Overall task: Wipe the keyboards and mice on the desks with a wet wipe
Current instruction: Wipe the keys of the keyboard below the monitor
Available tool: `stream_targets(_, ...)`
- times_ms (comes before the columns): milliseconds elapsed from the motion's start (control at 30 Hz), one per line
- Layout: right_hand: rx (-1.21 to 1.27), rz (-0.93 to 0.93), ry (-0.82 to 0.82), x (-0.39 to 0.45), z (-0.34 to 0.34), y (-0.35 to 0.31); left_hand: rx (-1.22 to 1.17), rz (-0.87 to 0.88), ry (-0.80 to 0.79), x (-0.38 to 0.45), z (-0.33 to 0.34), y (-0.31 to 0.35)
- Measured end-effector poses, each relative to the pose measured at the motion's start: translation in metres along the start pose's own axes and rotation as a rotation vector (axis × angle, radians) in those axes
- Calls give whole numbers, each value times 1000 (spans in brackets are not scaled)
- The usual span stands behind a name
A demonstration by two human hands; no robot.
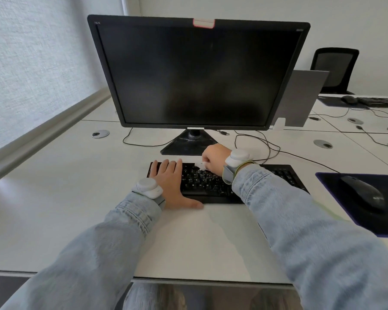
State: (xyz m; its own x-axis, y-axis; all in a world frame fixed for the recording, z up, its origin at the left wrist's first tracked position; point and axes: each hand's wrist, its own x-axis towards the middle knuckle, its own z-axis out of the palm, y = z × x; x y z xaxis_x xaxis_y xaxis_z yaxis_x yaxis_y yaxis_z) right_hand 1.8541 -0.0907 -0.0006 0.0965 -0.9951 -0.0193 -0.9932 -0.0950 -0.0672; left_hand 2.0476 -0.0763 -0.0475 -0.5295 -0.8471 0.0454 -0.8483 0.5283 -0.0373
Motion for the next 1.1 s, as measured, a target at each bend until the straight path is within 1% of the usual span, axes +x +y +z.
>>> stream_targets(200,14,39,4,-17,-1,24,-5,6,-26,4,-2,14)
stream_targets(433,25,56,30,-32,0,49,12,64,45,16,-2,55)
stream_targets(667,16,95,14,-50,-3,80,7,77,38,24,-4,86)
stream_targets(767,17,107,13,-62,-5,93,20,89,32,27,-2,93)
stream_targets(967,32,99,68,-71,-3,104,32,81,61,31,2,99)
stream_targets(1100,12,114,70,-72,-3,110,23,83,19,31,-4,98)
